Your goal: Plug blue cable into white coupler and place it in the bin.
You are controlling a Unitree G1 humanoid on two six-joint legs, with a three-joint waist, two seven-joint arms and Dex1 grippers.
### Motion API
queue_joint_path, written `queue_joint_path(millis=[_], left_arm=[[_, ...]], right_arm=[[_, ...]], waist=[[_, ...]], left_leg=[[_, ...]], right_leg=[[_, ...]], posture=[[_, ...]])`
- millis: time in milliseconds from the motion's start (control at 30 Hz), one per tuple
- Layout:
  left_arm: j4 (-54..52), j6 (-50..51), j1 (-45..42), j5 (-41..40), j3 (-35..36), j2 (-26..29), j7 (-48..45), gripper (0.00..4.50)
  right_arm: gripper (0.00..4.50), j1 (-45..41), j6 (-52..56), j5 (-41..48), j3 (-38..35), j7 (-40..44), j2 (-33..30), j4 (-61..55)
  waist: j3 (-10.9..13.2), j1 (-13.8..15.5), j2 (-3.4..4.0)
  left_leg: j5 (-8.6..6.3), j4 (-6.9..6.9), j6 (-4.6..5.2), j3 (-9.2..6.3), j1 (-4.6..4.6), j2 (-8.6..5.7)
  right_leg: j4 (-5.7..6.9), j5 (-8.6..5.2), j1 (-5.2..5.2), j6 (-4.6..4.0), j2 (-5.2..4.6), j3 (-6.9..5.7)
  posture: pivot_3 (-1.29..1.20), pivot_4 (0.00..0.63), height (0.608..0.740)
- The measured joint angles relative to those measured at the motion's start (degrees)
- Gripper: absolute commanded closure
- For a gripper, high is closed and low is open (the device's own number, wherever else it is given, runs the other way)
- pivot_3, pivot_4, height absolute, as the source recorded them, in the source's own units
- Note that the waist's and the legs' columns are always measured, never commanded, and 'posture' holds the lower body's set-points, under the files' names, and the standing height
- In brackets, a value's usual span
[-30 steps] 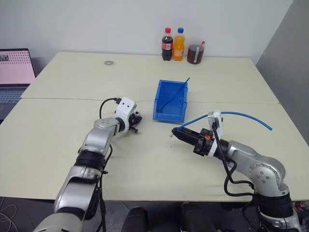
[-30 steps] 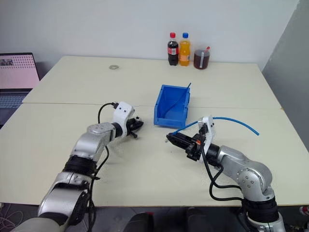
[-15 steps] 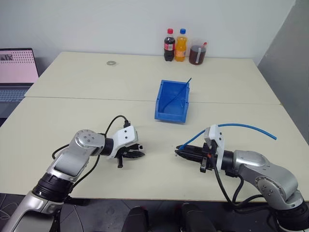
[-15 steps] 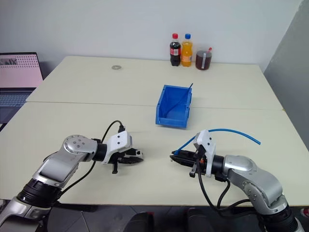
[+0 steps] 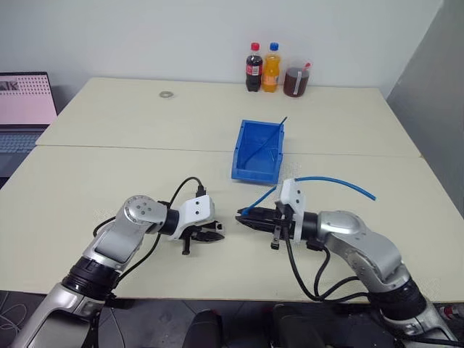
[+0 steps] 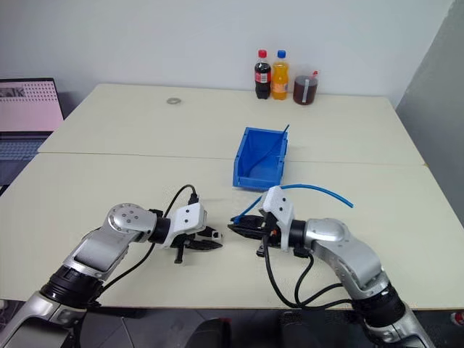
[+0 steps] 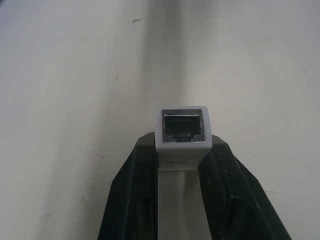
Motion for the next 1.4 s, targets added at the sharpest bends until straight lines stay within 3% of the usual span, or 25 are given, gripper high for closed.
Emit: queue_joint_path(millis=[633,1400], left_arm=[[2.80,-2.53,-1.48,0.83,-0.31,-0.34,-3.59,3.72],[3.84,-2.32,-1.70,0.86,-0.18,-0.87,-3.46,3.72]], right_arm=[[4.33,-7.29,-12.80,-12.87,7.00,7.76,6.80,16.93],[4.33,-7.56,-15.78,-17.98,7.38,9.67,8.04,19.91]], waist=[[-0.01,-0.04,0.01],[-0.05,-0.03,0.02]], left_leg=[[0.00,0.01,0.00,0.01,0.02,0.00],[0.00,0.04,0.00,-0.01,0.10,0.00]], right_leg=[[0.06,0.00,-0.01,-0.03,0.02,-0.01],[0.11,0.01,0.06,-0.04,0.00,-0.02]], posture=[[0.00,0.150,0.740],[0.00,0.150,0.740]])
